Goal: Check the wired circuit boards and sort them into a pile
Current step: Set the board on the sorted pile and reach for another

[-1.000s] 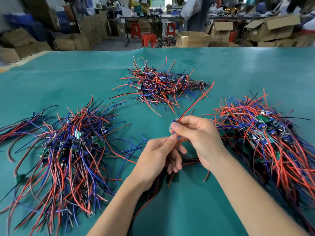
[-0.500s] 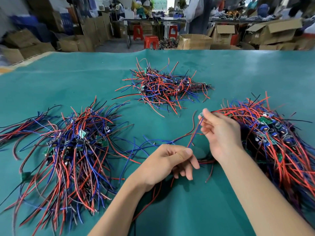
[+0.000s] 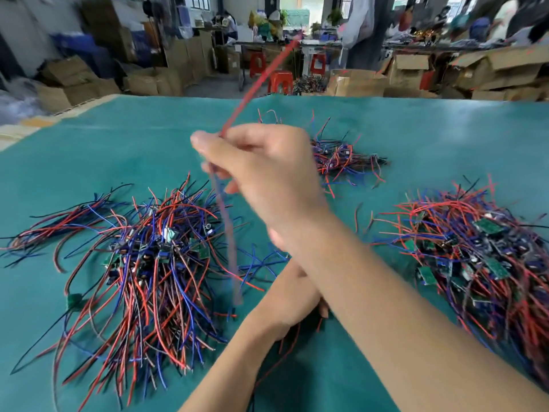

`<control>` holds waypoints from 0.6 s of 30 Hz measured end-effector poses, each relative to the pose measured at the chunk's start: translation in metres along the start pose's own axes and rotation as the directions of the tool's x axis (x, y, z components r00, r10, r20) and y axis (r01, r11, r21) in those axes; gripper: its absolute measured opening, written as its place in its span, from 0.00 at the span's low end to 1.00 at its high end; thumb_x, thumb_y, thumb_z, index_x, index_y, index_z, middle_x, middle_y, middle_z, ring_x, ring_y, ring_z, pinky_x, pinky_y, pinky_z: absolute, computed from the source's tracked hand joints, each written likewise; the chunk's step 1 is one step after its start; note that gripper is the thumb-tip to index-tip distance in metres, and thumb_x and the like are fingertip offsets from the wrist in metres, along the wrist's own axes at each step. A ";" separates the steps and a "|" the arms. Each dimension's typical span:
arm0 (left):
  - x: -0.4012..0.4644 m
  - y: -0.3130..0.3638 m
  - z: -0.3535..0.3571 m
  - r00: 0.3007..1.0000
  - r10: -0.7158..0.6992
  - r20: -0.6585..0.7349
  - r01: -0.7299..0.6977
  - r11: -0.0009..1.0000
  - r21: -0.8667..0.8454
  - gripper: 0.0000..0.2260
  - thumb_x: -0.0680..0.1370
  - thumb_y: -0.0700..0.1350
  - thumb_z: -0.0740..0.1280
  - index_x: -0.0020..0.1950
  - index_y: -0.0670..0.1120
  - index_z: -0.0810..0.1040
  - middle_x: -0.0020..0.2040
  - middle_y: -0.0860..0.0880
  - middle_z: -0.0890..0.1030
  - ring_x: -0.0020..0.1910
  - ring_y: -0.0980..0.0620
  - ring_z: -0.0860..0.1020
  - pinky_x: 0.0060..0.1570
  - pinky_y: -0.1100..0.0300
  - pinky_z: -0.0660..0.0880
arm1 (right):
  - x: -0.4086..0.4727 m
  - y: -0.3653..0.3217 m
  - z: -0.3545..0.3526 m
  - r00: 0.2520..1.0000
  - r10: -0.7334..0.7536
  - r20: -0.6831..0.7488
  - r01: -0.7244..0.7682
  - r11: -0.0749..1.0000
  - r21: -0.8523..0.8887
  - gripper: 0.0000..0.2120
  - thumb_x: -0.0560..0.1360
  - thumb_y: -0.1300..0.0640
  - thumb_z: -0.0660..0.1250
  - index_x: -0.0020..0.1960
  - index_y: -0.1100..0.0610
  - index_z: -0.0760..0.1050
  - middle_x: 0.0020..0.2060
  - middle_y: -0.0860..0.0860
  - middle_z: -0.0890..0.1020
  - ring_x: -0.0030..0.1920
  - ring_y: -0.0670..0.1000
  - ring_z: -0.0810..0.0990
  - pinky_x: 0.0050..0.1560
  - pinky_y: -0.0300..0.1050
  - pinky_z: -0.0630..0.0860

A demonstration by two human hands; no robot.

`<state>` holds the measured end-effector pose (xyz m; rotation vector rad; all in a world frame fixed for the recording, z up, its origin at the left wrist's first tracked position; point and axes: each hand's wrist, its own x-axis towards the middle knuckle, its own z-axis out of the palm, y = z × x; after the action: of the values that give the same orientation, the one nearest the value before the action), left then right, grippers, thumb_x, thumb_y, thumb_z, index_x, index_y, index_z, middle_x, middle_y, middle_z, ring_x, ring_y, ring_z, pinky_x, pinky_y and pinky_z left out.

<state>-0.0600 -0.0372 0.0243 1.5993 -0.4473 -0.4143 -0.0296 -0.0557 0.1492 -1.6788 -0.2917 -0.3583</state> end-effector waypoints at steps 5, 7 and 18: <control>-0.001 -0.001 -0.002 0.999 0.043 -0.014 -0.043 0.999 0.012 0.16 0.71 0.38 0.64 0.33 0.58 0.81 0.36 0.58 0.82 0.32 0.67 0.75 0.39 0.73 0.72 | 0.056 0.028 0.045 0.968 0.168 0.188 -0.027 0.811 -0.584 0.30 0.77 0.37 0.67 0.30 0.59 0.70 0.27 0.55 0.72 0.38 0.60 0.76 0.37 0.48 0.71; 0.004 -0.001 0.001 0.999 0.028 -0.017 -0.028 0.999 -0.020 0.17 0.73 0.32 0.60 0.35 0.50 0.80 0.33 0.52 0.80 0.30 0.58 0.76 0.34 0.66 0.73 | 0.075 0.059 0.028 0.966 0.206 0.155 -0.006 0.620 -0.784 0.18 0.77 0.42 0.68 0.41 0.57 0.75 0.41 0.56 0.78 0.49 0.60 0.80 0.44 0.48 0.72; 0.012 -0.006 -0.001 0.999 -0.005 0.032 0.010 0.984 -0.175 0.06 0.82 0.37 0.62 0.52 0.37 0.78 0.33 0.45 0.80 0.28 0.54 0.73 0.27 0.65 0.71 | 0.064 0.143 -0.070 0.929 0.305 -0.208 -0.342 0.502 -0.795 0.07 0.73 0.57 0.74 0.50 0.57 0.84 0.50 0.59 0.85 0.54 0.61 0.83 0.54 0.51 0.81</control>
<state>-0.0490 -0.0423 0.0189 1.4259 -0.4173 -0.4727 0.0805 -0.1450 0.0530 -2.6092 0.3066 -0.2459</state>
